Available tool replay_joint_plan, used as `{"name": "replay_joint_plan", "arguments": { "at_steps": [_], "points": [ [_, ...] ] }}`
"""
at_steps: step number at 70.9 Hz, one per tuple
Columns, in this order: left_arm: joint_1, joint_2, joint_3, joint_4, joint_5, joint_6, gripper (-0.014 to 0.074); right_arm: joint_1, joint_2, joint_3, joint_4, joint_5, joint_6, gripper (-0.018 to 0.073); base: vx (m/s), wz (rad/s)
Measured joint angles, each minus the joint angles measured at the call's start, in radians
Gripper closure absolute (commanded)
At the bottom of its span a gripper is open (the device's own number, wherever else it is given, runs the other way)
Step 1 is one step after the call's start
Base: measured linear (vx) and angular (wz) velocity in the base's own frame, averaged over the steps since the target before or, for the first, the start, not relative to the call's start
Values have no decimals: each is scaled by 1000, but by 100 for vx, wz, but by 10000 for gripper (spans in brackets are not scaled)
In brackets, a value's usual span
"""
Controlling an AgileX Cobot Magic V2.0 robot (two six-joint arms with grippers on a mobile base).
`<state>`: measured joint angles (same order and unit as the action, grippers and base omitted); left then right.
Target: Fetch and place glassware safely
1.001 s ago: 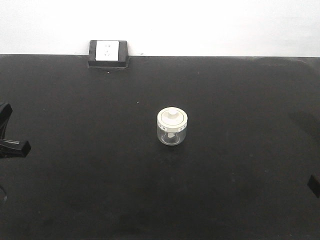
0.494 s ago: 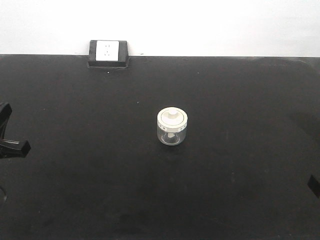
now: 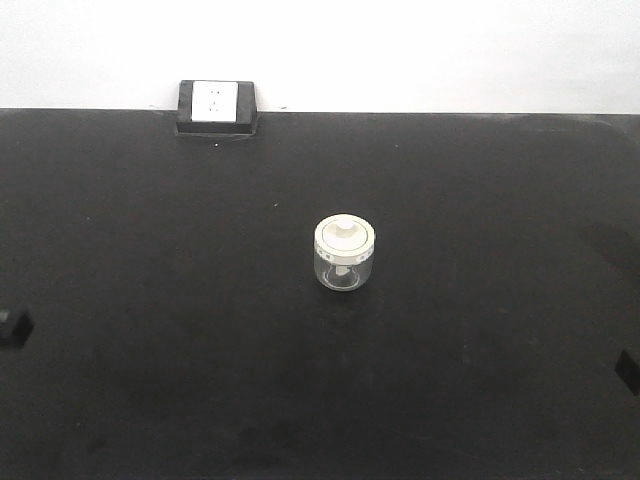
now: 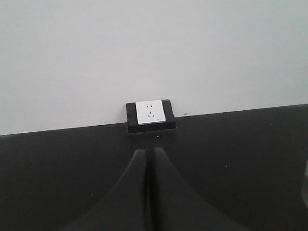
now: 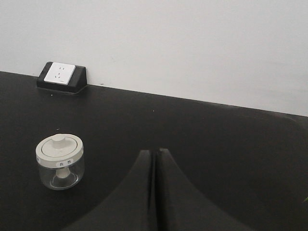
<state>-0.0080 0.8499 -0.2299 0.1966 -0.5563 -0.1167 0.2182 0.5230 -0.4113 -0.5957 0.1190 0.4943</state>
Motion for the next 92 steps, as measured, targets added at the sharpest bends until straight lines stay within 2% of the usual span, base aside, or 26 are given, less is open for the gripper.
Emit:
{"name": "replay_joint_plan", "arguments": {
  "at_steps": [19, 29, 48, 72, 92],
  "points": [
    [0, -241, 205, 0, 16, 0, 603, 0, 0, 0, 0, 0, 0, 563, 0, 0],
    [0, -377, 253, 0, 57, 0, 603, 0, 0, 0, 0, 0, 0, 563, 0, 0],
    [0, -600, 256, -4, 339, 0, 603, 0, 0, 0, 0, 1, 0, 563, 0, 0],
    [0, -830, 256, -56, 650, 0, 603, 0, 0, 0, 0, 1, 0, 563, 0, 0],
    [0, -862, 256, -60, 722, 0, 603, 0, 0, 0, 0, 3, 0, 563, 0, 0]
  ]
}}
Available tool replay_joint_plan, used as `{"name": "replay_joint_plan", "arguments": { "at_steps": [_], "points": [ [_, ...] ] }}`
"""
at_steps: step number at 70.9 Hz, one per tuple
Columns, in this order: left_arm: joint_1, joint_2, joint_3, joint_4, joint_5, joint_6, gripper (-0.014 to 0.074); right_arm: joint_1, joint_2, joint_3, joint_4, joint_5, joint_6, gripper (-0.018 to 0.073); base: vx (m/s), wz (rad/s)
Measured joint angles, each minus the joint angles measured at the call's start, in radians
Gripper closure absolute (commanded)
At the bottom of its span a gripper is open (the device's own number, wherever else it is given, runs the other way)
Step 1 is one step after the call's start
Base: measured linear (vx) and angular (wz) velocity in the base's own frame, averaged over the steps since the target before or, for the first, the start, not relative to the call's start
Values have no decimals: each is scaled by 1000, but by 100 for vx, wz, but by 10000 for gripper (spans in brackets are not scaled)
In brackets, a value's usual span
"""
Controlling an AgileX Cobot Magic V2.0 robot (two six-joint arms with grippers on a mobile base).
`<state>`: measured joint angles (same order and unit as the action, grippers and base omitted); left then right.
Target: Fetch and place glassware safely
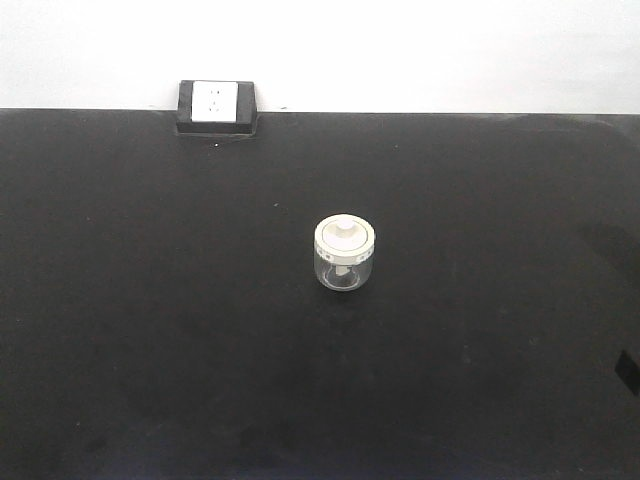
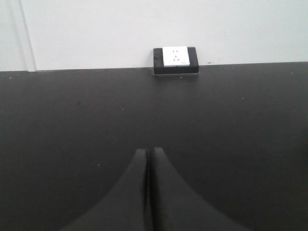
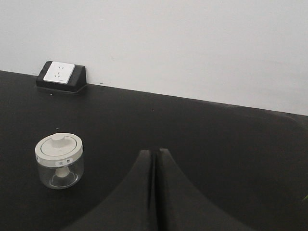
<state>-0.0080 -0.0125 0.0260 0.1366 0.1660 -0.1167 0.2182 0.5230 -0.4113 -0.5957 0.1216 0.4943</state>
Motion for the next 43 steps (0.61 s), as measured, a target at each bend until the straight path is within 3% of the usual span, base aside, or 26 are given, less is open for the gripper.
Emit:
{"name": "replay_joint_plan", "arguments": {
  "at_steps": [43],
  "points": [
    [0, 0, 0, 0, 7, 0, 603, 0, 0, 0, 0, 0, 0, 563, 0, 0]
  ]
}}
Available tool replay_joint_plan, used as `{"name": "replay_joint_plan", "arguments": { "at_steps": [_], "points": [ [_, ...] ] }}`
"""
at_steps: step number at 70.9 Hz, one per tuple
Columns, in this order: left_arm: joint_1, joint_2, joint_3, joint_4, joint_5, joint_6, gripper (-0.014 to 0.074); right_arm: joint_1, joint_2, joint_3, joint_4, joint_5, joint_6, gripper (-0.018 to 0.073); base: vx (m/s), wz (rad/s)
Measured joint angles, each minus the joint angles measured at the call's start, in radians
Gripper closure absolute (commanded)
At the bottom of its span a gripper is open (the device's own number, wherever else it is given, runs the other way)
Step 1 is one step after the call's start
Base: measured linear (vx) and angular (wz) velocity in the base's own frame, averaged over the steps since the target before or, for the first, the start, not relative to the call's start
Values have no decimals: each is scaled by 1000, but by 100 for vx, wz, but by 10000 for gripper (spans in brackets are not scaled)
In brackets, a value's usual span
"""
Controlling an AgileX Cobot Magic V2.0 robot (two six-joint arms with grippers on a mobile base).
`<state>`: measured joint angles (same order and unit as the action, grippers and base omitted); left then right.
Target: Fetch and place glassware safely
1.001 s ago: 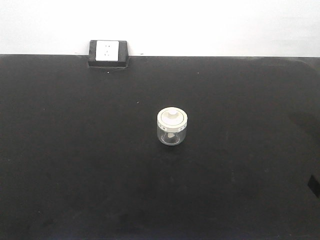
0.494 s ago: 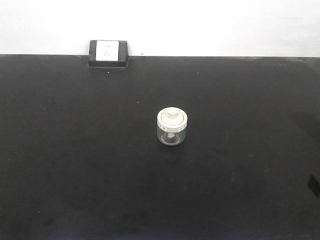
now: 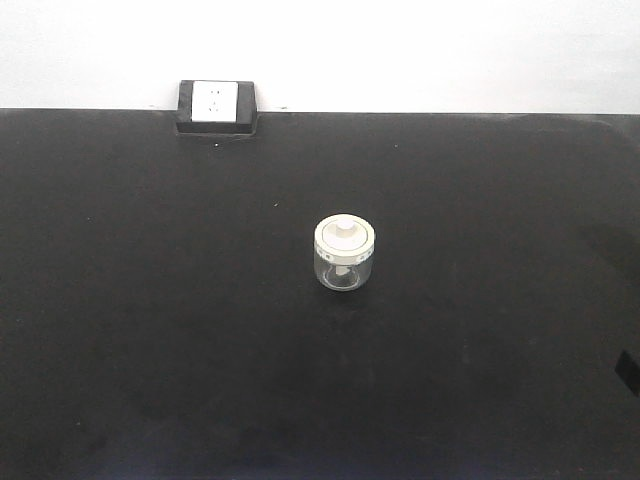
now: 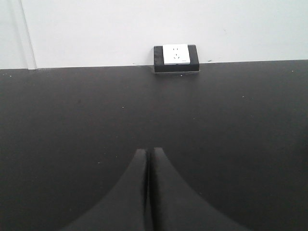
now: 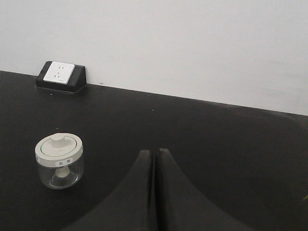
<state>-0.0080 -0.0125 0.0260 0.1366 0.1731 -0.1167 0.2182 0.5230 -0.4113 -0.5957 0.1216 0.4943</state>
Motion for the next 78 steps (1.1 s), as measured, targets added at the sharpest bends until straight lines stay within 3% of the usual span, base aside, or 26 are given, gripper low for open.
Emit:
{"name": "replay_joint_plan", "arguments": {
  "at_steps": [56, 60, 78],
  "points": [
    [0, 0, 0, 0, 0, 0, 603, 0, 0, 1, 10, -10, -16, 563, 0, 0],
    [0, 0, 0, 0, 0, 0, 603, -7, 0, 5, 30, -21, -33, 563, 0, 0],
    [0, 0, 0, 0, 0, 0, 603, -170, 20, 113, 297, -96, -204, 563, 0, 0]
  ]
}}
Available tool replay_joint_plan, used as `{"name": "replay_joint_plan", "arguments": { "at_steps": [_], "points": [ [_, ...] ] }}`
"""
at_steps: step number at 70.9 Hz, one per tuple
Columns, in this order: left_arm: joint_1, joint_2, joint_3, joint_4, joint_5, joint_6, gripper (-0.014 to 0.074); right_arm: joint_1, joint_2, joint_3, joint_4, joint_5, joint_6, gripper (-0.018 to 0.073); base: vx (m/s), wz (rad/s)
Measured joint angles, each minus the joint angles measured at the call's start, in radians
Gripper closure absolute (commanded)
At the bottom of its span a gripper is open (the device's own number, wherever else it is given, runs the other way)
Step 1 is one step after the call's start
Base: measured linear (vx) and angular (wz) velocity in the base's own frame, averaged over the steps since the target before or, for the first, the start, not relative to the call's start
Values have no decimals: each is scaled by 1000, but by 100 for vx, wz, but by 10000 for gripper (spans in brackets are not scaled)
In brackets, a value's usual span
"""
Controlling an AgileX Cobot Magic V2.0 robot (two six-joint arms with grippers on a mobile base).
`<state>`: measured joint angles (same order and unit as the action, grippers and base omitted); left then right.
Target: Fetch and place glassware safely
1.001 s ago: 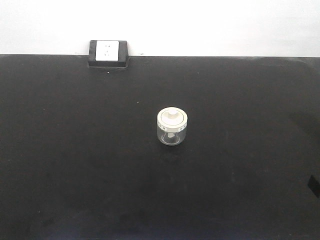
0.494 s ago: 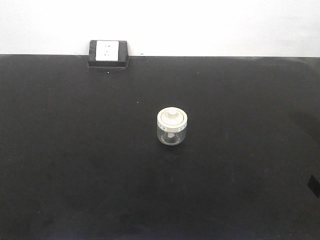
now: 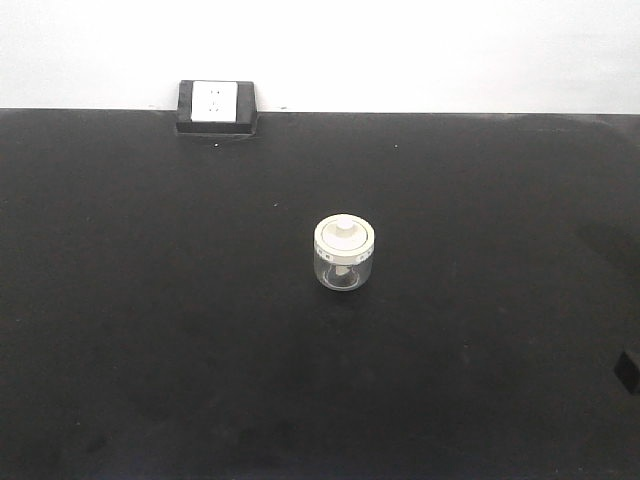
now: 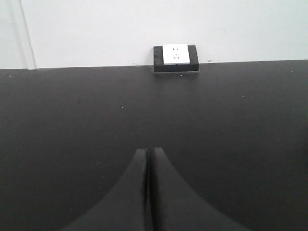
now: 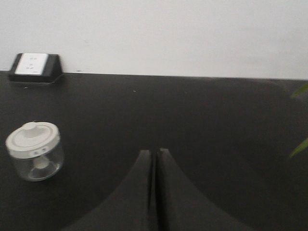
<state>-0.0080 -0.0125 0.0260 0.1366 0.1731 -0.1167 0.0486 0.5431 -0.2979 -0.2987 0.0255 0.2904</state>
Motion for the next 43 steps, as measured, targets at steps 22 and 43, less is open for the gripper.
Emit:
{"name": "replay_joint_plan", "arguments": {
  "at_steps": [22, 43],
  "points": [
    [0, 0, 0, 0, 0, 0, 603, -32, -103, 195, 222, -155, -258, 563, 0, 0],
    [0, 0, 0, 0, 0, 0, 603, -111, -277, 326, 299, -190, -290, 563, 0, 0]
  ]
}}
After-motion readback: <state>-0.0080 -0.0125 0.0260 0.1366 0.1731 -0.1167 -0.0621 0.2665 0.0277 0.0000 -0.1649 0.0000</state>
